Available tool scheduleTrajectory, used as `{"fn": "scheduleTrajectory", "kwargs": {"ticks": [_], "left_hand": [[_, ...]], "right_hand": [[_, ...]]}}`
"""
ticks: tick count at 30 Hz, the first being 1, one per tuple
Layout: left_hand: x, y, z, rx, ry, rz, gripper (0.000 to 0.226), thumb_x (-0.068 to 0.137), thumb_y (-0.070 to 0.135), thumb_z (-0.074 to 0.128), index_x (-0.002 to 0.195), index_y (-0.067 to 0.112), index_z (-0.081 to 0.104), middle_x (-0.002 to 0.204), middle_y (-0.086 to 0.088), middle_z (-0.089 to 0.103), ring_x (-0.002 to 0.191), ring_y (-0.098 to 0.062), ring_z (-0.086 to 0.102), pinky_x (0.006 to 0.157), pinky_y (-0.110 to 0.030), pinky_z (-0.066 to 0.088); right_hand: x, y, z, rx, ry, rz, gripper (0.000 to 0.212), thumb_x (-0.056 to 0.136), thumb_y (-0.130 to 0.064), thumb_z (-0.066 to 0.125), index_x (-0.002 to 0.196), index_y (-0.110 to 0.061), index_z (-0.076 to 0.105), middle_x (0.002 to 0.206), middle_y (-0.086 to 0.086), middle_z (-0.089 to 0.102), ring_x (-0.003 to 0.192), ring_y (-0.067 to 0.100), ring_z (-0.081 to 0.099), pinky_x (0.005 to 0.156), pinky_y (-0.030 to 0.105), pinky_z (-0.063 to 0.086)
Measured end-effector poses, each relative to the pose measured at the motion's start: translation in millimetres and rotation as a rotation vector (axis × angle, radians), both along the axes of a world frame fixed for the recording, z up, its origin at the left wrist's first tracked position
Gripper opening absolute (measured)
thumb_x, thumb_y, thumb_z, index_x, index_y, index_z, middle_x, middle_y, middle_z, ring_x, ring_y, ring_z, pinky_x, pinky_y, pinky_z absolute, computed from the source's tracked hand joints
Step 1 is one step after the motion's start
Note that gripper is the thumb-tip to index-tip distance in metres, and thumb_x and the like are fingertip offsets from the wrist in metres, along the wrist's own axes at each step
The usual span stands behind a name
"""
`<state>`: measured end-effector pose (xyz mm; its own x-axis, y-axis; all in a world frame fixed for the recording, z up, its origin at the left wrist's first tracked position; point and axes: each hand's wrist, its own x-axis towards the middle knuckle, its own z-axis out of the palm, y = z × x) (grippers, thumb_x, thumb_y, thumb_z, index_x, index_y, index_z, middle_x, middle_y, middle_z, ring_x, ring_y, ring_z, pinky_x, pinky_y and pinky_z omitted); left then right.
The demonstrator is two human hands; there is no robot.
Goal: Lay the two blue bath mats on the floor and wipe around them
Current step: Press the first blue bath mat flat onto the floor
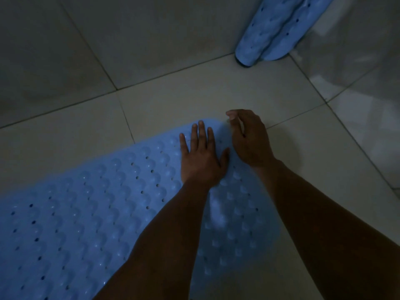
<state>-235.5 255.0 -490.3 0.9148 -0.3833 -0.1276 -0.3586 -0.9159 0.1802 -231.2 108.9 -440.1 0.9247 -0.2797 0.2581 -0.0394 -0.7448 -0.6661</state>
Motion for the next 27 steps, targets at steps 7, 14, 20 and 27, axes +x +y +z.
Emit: {"fn": "scheduleTrajectory", "kwargs": {"ticks": [7, 14, 20, 27], "left_hand": [[3, -3, -1, 0.009, 0.0, -0.001, 0.08, 0.103, 0.065, 0.001, 0.165, 0.013, -0.002, 0.171, -0.013, -0.017, 0.156, -0.024, -0.025, 0.126, -0.059, -0.007], [5, -1, 4, -0.027, 0.056, -0.021, 0.082, 0.1, 0.062, 0.013, 0.164, 0.013, -0.001, 0.172, -0.012, -0.016, 0.158, -0.023, -0.022, 0.126, -0.056, -0.012], [33, 14, 47, -0.727, 0.605, 0.331, 0.05, 0.109, 0.041, 0.04, 0.152, 0.016, 0.05, 0.163, -0.005, 0.041, 0.152, -0.021, 0.034, 0.128, -0.046, 0.018], [29, 36, 52, -0.801, -0.027, 0.399, 0.034, 0.105, 0.037, 0.049, 0.119, 0.018, 0.074, 0.121, -0.003, 0.073, 0.115, -0.022, 0.065, 0.097, -0.03, 0.05]], "right_hand": [[-17, -48, -21, -0.107, 0.011, -0.032, 0.035, 0.104, -0.031, 0.044, 0.114, -0.012, 0.071, 0.111, 0.009, 0.07, 0.108, 0.033, 0.064, 0.096, 0.037, 0.048], [-28, -34, -27, -0.134, 0.112, 0.019, 0.04, 0.102, -0.038, 0.039, 0.116, -0.016, 0.069, 0.114, 0.006, 0.068, 0.11, 0.03, 0.061, 0.096, 0.043, 0.051], [-17, 1, -21, -0.278, 0.335, 0.231, 0.059, 0.099, -0.042, 0.032, 0.141, -0.009, 0.057, 0.145, 0.016, 0.056, 0.144, 0.037, 0.043, 0.117, 0.052, 0.039], [-31, 34, -46, -0.547, 0.416, 0.288, 0.099, 0.093, -0.074, 0.015, 0.162, -0.004, 0.014, 0.171, 0.02, 0.001, 0.159, 0.035, -0.001, 0.129, 0.053, 0.005]]}}
